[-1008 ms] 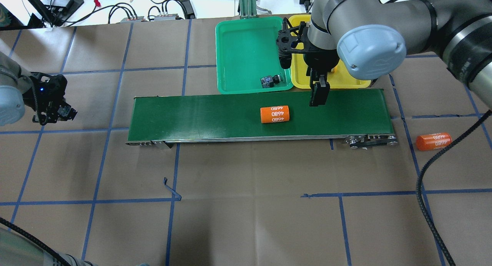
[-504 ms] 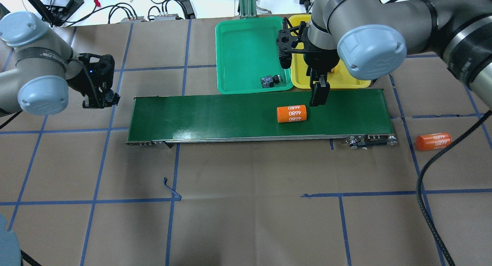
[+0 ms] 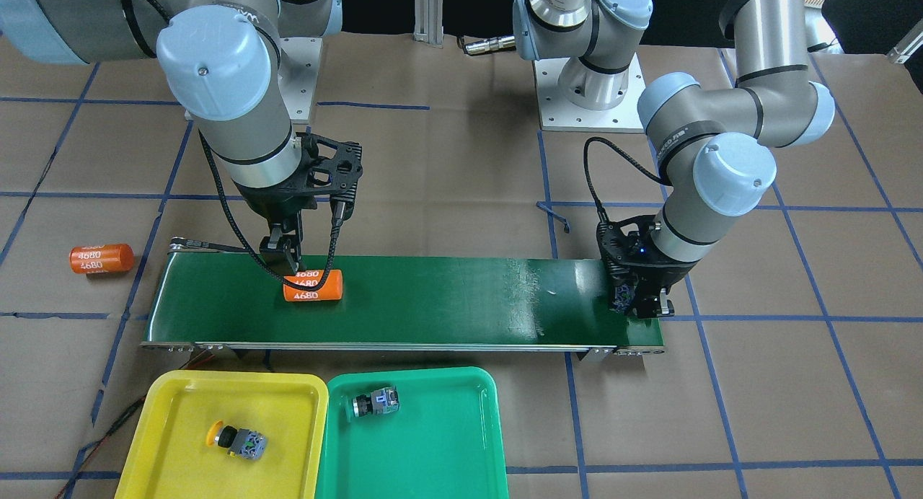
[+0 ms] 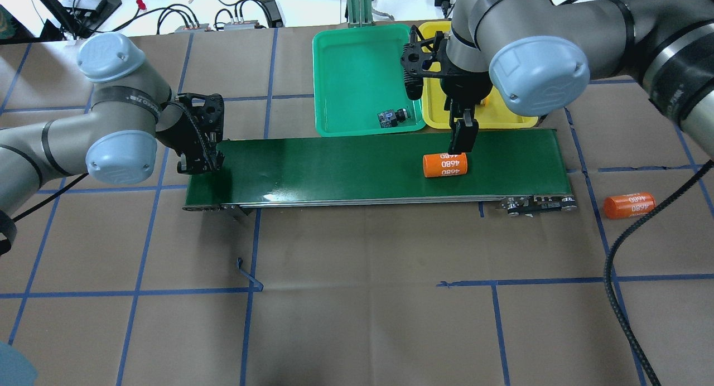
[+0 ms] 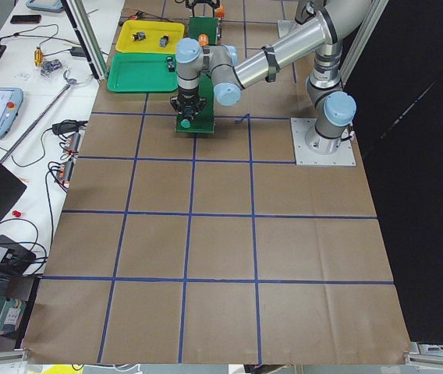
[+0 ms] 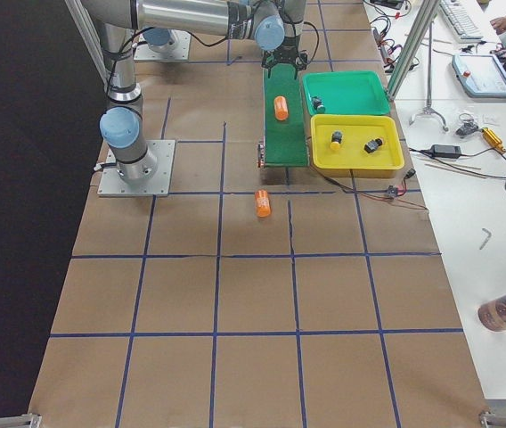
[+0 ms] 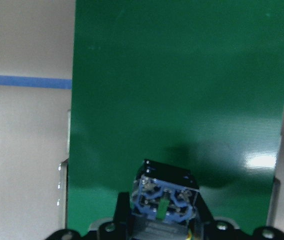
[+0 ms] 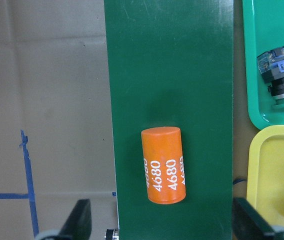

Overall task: Sort buttons by color to trays
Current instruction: 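Carry the green-capped button onto the belt with left gripper and release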

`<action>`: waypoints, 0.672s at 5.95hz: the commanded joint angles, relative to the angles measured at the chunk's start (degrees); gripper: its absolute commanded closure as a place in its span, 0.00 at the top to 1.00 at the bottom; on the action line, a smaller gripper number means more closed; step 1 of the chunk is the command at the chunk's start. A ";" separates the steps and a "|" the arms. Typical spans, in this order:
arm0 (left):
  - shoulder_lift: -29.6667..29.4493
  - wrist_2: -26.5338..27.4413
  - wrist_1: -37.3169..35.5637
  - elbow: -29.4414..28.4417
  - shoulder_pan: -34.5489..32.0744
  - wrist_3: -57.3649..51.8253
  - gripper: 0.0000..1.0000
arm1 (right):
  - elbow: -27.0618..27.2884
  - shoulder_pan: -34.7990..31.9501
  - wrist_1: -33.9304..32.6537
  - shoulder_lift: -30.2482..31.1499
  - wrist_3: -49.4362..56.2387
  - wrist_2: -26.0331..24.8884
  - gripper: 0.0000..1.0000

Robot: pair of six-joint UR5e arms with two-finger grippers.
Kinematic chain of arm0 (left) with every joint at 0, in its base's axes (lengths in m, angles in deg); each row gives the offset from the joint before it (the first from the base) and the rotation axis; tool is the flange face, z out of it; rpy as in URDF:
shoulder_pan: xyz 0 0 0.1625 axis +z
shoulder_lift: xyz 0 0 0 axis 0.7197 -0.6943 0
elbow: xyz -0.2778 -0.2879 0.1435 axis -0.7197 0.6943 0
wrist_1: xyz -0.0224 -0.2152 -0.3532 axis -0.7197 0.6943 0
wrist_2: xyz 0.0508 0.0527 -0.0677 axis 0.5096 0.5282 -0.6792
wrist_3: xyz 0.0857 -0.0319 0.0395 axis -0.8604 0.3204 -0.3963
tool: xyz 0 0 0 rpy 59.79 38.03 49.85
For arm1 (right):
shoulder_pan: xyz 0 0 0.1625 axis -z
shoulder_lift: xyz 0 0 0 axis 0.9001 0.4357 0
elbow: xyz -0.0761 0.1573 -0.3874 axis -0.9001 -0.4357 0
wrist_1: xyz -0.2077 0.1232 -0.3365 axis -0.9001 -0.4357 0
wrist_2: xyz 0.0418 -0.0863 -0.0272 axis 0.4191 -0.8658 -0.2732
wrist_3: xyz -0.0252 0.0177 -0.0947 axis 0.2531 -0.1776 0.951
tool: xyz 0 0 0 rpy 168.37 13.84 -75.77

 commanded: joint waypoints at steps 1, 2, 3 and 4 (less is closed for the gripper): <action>0.05 -0.11 -0.34 0.76 -1.86 1.74 0.76 | 0.00 0.00 0.00 0.00 -0.04 0.00 1.00; 1.01 -0.37 -0.08 0.41 -1.87 1.83 0.95 | 0.00 0.00 0.00 0.00 -0.04 0.00 1.00; 1.98 -0.37 0.36 -0.20 -2.39 5.49 0.95 | 0.00 0.00 0.00 0.00 -0.04 0.00 1.00; 4.95 -0.72 1.58 -0.82 -2.74 15.88 0.95 | 0.00 0.00 0.00 0.00 -0.04 0.00 1.00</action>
